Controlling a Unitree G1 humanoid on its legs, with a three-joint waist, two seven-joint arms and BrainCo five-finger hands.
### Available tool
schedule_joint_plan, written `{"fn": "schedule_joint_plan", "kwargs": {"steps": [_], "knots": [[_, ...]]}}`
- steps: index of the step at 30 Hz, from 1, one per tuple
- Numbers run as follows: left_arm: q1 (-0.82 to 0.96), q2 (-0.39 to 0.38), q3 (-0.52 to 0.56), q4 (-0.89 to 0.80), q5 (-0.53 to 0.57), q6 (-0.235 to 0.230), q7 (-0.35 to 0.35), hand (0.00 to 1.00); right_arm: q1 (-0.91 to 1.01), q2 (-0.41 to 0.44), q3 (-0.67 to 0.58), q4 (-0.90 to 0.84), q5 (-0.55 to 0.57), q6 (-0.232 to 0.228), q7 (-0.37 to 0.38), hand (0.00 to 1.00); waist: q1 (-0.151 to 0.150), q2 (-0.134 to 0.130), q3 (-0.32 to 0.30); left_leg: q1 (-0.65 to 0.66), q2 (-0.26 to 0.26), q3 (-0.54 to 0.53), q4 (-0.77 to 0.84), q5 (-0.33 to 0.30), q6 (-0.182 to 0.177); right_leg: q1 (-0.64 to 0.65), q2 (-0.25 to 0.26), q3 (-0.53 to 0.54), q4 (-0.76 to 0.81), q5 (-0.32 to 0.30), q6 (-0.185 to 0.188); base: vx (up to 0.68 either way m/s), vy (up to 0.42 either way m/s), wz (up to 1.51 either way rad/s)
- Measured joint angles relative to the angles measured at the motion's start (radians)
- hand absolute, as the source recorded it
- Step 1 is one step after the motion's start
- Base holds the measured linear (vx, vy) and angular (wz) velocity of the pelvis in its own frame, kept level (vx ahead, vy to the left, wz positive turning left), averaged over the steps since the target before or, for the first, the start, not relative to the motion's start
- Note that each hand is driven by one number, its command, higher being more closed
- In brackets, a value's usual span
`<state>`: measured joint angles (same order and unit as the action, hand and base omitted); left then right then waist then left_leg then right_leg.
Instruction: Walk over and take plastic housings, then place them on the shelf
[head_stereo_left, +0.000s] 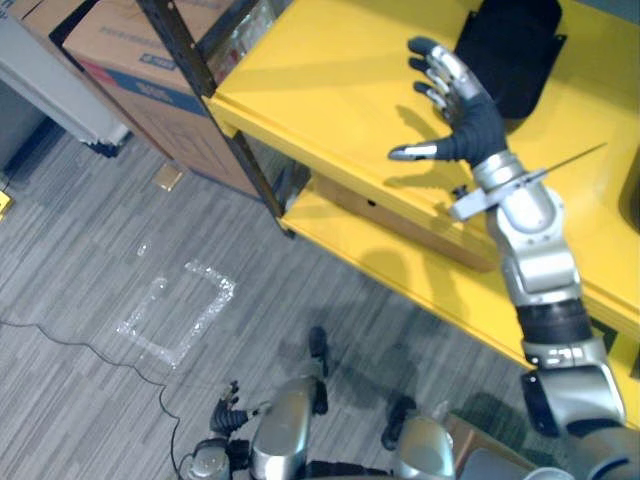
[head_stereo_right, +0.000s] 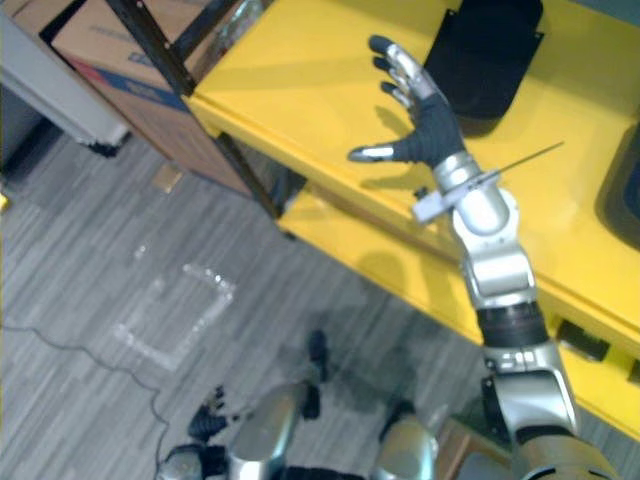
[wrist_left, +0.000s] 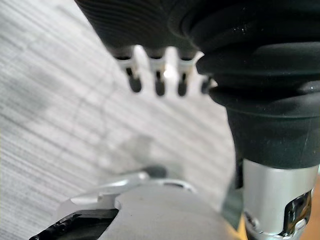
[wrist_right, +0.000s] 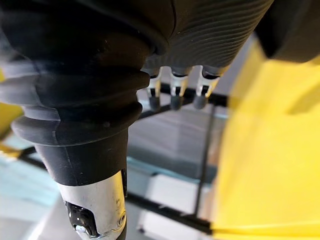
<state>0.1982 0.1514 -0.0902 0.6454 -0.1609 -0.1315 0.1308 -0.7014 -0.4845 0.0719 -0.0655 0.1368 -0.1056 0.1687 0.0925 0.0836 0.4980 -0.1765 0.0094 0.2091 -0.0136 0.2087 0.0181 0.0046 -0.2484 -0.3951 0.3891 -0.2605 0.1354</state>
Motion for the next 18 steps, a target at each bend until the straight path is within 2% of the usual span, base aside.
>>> {"fn": "schedule_joint_plan", "kwargs": {"steps": [3,5,7,8,9,10,12,14,18], "knots": [[0.000,0.000,0.003,0.002,0.000,0.000,0.006,0.00,0.028,0.001,-0.026,-0.075,-0.106,-0.060,-0.088,0.00,-0.005,-0.005,-0.002,-0.001,0.005,-0.003,0.000,-0.002,0.000,0.016,0.014,-0.008,-0.037,0.020,0.001,0.00,0.000,0.00],[0.000,0.000,0.013,0.002,0.000,0.000,0.006,0.00,0.029,0.002,-0.046,-0.088,-0.212,-0.081,-0.156,0.00,-0.007,-0.013,-0.004,-0.008,0.008,-0.004,0.000,-0.007,-0.002,0.017,0.020,-0.009,-0.053,0.029,0.003,0.00,0.000,0.00],[0.000,0.001,0.013,0.005,0.001,0.000,0.007,0.00,0.029,0.002,-0.063,-0.087,-0.298,-0.078,-0.198,0.00,-0.008,-0.020,-0.007,-0.010,0.009,-0.003,-0.008,-0.007,-0.003,0.014,0.023,-0.009,-0.062,0.033,0.002,0.00,0.000,0.00],[0.000,0.002,0.013,0.008,0.001,0.001,0.008,0.00,0.029,0.001,-0.063,-0.085,-0.371,-0.054,-0.214,0.00,-0.009,-0.025,-0.009,-0.010,0.009,-0.002,-0.014,-0.006,-0.003,0.013,0.024,-0.008,-0.069,0.037,0.001,0.00,0.000,0.00],[0.000,0.003,0.013,0.008,0.001,0.001,0.009,0.00,0.029,0.001,-0.061,-0.084,-0.392,-0.041,-0.214,0.00,-0.008,-0.028,-0.008,-0.009,0.009,-0.001,-0.014,-0.006,-0.003,0.014,0.025,-0.007,-0.071,0.039,0.001,0.02,0.004,-0.04],[0.000,0.008,0.013,0.011,0.001,0.000,0.016,0.00,0.032,-0.006,-0.053,-0.072,-0.470,0.007,-0.215,0.00,-0.008,-0.037,-0.007,-0.010,0.009,0.001,-0.014,-0.004,-0.004,0.014,0.025,-0.005,-0.075,0.042,0.001,0.03,-0.002,-0.03],[0.000,0.010,0.014,0.015,0.001,-0.001,0.018,0.00,0.039,-0.016,-0.042,-0.047,-0.489,0.031,-0.215,0.00,-0.006,-0.046,-0.011,-0.010,0.009,0.002,-0.014,-0.002,-0.002,0.015,0.026,-0.004,-0.079,0.045,0.001,0.00,0.000,0.00],[0.000,0.024,0.014,0.015,0.001,-0.003,0.019,0.00,0.050,-0.030,-0.023,0.017,-0.510,0.088,-0.211,0.00,0.001,-0.063,-0.019,-0.009,0.010,0.004,-0.015,0.000,0.001,0.018,0.027,-0.004,-0.085,0.048,0.001,0.04,-0.023,-0.02],[0.000,0.034,0.014,0.015,0.000,-0.005,0.018,0.00,0.042,-0.067,0.022,0.117,-0.504,0.139,-0.177,0.00,0.004,-0.078,-0.021,0.000,0.010,0.006,-0.016,-0.002,0.002,0.033,0.031,-0.004,-0.093,0.056,0.003,0.03,-0.018,-0.01]]}}
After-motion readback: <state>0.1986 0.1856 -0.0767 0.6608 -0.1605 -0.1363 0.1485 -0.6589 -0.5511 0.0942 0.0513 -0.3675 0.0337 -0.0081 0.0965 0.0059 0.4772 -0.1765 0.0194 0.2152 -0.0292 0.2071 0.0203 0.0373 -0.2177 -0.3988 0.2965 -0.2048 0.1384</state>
